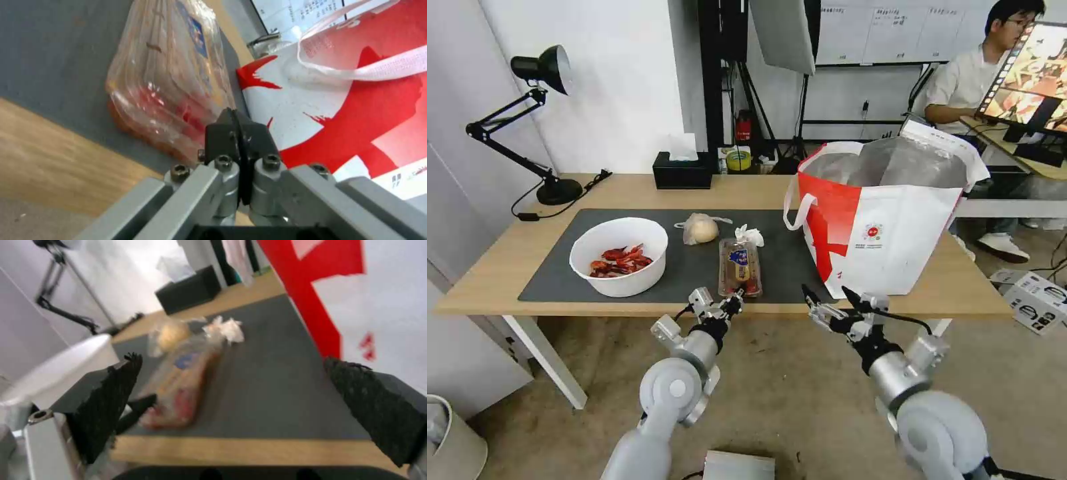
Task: Pick up the trash from the table and place it into the takeout bag.
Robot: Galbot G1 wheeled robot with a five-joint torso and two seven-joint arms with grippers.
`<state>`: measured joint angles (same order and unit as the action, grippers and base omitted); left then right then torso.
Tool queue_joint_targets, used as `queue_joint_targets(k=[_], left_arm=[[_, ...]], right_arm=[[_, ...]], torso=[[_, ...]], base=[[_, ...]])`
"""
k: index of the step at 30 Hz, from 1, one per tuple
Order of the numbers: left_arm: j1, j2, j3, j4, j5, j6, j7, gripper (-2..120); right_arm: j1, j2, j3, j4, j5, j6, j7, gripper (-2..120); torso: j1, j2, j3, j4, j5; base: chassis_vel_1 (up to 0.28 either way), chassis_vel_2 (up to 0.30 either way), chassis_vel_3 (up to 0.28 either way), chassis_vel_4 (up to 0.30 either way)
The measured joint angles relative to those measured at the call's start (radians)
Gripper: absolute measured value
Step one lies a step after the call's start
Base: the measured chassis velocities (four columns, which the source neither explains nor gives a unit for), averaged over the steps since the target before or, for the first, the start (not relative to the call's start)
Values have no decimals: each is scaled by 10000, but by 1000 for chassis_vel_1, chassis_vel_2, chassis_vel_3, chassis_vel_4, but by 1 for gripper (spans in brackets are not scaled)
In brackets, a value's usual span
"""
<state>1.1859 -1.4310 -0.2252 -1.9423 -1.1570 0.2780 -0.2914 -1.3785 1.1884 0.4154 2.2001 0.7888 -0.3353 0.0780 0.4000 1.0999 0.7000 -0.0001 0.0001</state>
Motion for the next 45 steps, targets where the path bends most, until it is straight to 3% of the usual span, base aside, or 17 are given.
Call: queue_joint_targets(k=[11, 19, 45], left_arm=[[-112, 167, -108, 77, 0, -27, 1, 0], [-110, 168, -133, 16, 0, -34, 2, 0], [-58, 307, -141, -32, -6, -35, 1, 0]], right_arm=[[2100, -559, -1258, -1488, 2388, -269, 757, 100], [3746, -532, -2067, -2603, 3273, -636, 1125, 100], [6055, 658, -3838, -5278, 3882, -1005, 2085, 97]], torso=[[1, 0, 1, 1, 0], [1, 0, 0, 2, -1], [1, 1, 0, 1, -2]], base=[[0, 0, 0, 0], [0, 0, 0, 0], [0, 0, 0, 0]])
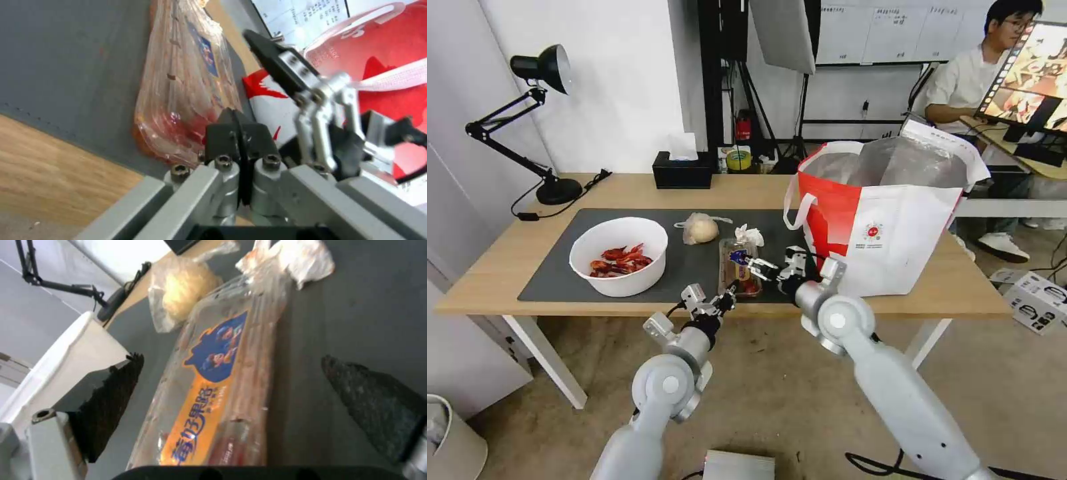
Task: Pick up the trash from the table and place it into the takeout bag.
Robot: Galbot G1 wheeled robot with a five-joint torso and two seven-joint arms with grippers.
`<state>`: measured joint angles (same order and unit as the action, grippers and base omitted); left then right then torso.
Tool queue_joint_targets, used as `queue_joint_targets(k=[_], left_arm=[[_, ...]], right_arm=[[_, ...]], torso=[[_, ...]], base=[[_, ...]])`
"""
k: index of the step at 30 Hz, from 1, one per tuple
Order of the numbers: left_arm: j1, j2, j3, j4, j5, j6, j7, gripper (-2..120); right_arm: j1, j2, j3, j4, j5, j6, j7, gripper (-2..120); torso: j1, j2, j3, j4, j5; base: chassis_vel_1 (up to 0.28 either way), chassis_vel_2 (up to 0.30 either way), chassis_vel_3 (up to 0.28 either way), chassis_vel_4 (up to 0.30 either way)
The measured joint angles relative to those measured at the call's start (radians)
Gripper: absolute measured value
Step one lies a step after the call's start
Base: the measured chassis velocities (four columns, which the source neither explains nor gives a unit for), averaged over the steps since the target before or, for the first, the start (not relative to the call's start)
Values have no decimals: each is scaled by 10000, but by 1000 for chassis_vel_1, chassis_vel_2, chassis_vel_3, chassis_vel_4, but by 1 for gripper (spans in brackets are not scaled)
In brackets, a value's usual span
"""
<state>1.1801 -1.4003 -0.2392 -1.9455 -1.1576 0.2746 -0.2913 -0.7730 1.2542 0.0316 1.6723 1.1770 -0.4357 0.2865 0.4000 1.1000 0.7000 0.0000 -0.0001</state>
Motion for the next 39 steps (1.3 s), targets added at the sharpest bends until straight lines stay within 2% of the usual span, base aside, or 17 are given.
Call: queue_joint_targets(k=[4, 6, 7, 10, 15, 17, 19, 22, 27, 29, 39], left_arm=[[0, -4, -7, 0, -1, 0, 0, 0], [5, -2, -15, 0, -2, 0, 0, 0], [5, -2, -15, 0, -2, 0, 0, 0], [5, 13, -38, 2, -4, 0, 0, 0], [19, 21, -46, 3, -7, 0, 0, 0], [28, 22, -48, 3, -10, 0, 0, 0], [31, 22, -49, 3, -10, 0, 0, 0], [57, 20, -53, 3, -11, 0, 0, 0], [68, 16, -53, 1, -11, 0, 0, 0], [68, 16, -55, 1, -10, 0, 0, 0], [99, 12, -80, -74, 5, -2, 2, 0]], right_arm=[[136, 206, -85, -249, -34, 0, 94, 89], [173, 273, -115, -370, -75, 7, 103, 78], [173, 273, -115, -370, -75, 7, 103, 78], [200, 357, -117, -486, -97, 23, 103, 64], [193, 416, -115, -554, -114, 36, 103, 52], [165, 447, -109, -595, -128, 46, 102, 38], [161, 455, -105, -609, -130, 50, 100, 36], [144, 480, -95, -653, -139, 63, 95, 22], [122, 489, -81, -658, -155, 71, 87, 10], [105, 501, -77, -658, -173, 78, 80, 0], [-22, 530, -35, -588, -289, 107, 52, 0]], torso=[[0, 0, 0, 0, 1], [0, 0, 0, -1, 0], [0, 0, 0, -1, 0], [0, 0, 0, 0, 0], [0, 0, -1, -1, 0], [0, 0, 0, -1, 0], [0, 0, 0, 0, 1], [0, 0, -1, -1, 1], [0, 0, -1, -1, 1], [-1, 0, -1, -1, 1], [0, 0, -1, -1, 1]], base=[[0, 0, 0, 0], [0, 0, 0, 0], [0, 0, 0, 0], [0, 0, 0, 0], [0, 0, 0, 0], [0, 0, 0, 0], [0, 0, 0, 0], [0, 0, 0, 0], [0, 0, 0, 0], [0, 0, 0, 0], [0, 0, 0, 0]])
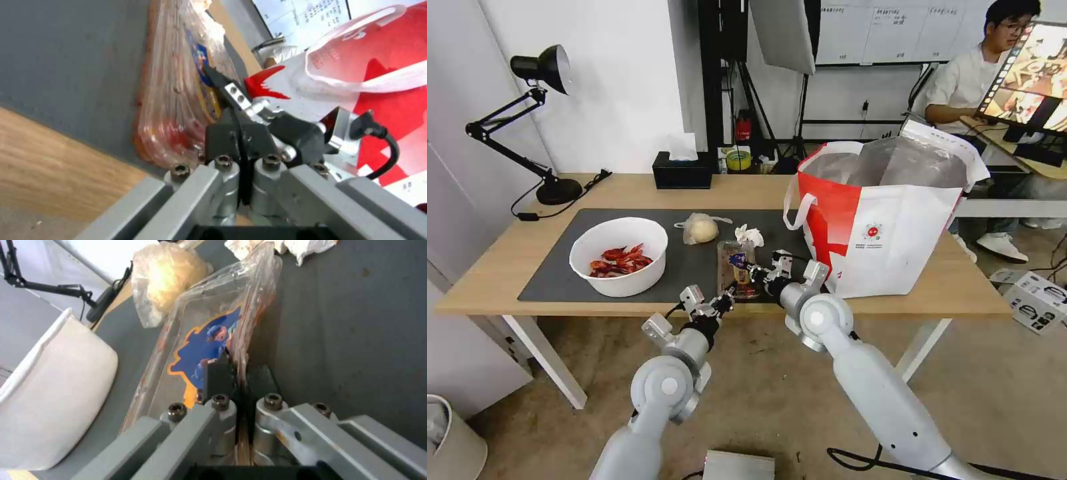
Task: Pick up the trash from the table and place it into the takeout bag.
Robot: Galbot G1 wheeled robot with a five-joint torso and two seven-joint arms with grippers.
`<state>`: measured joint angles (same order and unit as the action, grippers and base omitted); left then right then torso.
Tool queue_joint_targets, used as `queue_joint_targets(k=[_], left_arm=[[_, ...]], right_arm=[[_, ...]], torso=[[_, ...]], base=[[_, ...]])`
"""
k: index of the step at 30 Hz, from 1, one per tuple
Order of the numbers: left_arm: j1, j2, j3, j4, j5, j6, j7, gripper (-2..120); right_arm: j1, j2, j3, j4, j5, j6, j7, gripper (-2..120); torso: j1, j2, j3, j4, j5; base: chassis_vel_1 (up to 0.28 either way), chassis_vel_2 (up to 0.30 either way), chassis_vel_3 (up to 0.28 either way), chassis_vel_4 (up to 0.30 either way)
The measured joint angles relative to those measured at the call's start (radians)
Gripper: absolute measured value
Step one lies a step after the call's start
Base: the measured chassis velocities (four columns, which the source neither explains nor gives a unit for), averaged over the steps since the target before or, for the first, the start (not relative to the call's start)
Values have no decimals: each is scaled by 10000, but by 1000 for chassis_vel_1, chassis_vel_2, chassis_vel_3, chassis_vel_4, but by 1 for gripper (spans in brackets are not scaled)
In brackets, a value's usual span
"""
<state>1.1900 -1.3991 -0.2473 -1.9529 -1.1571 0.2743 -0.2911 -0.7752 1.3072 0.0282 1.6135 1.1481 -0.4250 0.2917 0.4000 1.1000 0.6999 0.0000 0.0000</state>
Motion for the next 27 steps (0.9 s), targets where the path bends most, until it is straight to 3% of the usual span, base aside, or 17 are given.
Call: queue_joint_targets(k=[5, 13, 17, 20, 24, 27], left_arm=[[65, 58, -131, -166, 77, -1, 12, 0], [652, 616, -756, -760, 1148, -64, 740, 33], [924, 857, -978, -925, 1613, -234, 1018, 43], [1372, 1197, -1469, -1169, 2601, -490, 1673, 58], [1721, 1389, -1821, -1351, 3331, -716, 2078, 69], [2323, 1585, -2476, -1469, 4791, -1151, 2844, 83]], right_arm=[[-29, 0, 12, 9, -22, 10, -10, 0], [-91, 34, 44, 58, -49, 44, -6, 0], [-124, 33, 77, 110, -51, 51, -1, 0], [-169, 23, 166, 220, -40, 49, 21, 0], [-182, 57, 200, 244, -38, 52, 41, 0], [-224, 147, 281, 260, -37, 179, 59, 0]], torso=[[0, 1, 0, 0, 0], [0, 0, 0, 0, -1], [0, 0, 0, 1, -1], [-1, -2, 1, 0, -1], [0, -2, 0, 0, -2], [0, -2, 0, 1, -2]], base=[[0, 0, 0, 0], [0, 0, 0, 0], [0, 0, 0, 0], [0, 0, 0, 0], [0, 0, 0, 0], [0, 0, 0, 0]])
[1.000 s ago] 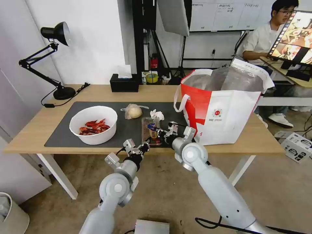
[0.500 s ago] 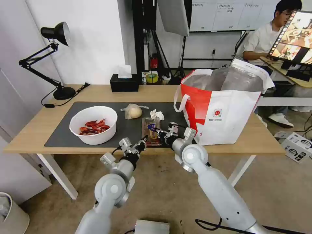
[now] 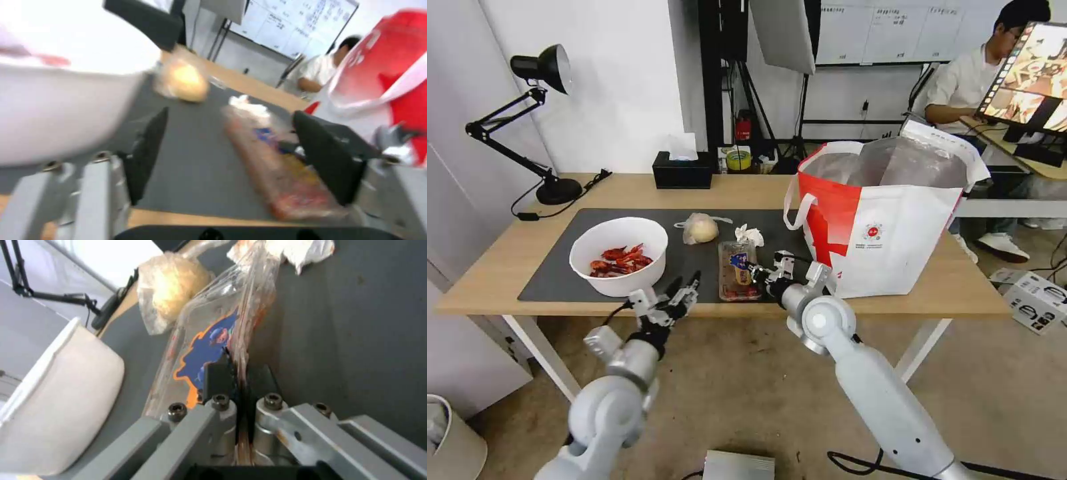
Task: Pick up the trash from the table and place it into the takeout bag.
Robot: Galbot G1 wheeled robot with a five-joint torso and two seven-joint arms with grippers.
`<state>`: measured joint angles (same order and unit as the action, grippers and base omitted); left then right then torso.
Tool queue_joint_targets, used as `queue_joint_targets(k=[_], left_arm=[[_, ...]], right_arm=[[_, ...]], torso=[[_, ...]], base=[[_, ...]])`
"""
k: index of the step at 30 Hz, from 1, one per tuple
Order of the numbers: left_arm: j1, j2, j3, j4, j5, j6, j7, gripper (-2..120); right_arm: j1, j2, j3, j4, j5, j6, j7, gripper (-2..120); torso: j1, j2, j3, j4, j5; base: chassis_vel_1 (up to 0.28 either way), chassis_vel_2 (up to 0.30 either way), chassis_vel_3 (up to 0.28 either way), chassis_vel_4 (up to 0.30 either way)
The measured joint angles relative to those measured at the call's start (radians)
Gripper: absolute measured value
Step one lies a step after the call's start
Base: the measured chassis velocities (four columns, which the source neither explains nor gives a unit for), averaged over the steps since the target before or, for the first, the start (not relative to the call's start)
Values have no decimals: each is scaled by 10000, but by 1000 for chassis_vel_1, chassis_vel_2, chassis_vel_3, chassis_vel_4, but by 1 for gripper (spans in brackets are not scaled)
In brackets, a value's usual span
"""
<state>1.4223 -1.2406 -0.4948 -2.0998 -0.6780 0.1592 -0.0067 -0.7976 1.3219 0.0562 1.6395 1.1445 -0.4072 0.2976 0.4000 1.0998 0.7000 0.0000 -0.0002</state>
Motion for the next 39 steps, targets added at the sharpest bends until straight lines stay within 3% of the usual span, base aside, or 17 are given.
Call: queue_joint_targets(k=[5, 17, 26, 33, 39], left_arm=[[575, 154, -664, -155, 1198, -483, 510, 99], [1014, 110, -1265, 221, 2941, -1271, 1106, 100], [1342, -183, -1321, 521, 3508, -1749, 1164, 100], [1522, -507, -1359, 642, 3752, -1978, 1168, 100], [1547, -633, -1359, 696, 3863, -2050, 1169, 100]], right_arm=[[15, 108, 213, 48, 40, 105, 4, 0], [-40, 134, 687, 1159, 937, 87, 304, 0], [302, 312, 832, 2342, 1972, -6, 1030, 0], [1495, 637, 1236, 3367, 3032, 22, 2210, 0], [2310, 660, 1638, 3663, 3141, 277, 2799, 0]], torso=[[0, 0, 0, 0, 1], [0, 0, 0, -1, 1], [0, 1, 1, -1, 2], [0, 1, 1, 0, 1], [0, 2, 1, 0, 2]], base=[[0, 0, 0, 0], [0, 0, 0, 0], [0, 0, 0, 0], [0, 0, 0, 0], [0, 0, 0, 0]])
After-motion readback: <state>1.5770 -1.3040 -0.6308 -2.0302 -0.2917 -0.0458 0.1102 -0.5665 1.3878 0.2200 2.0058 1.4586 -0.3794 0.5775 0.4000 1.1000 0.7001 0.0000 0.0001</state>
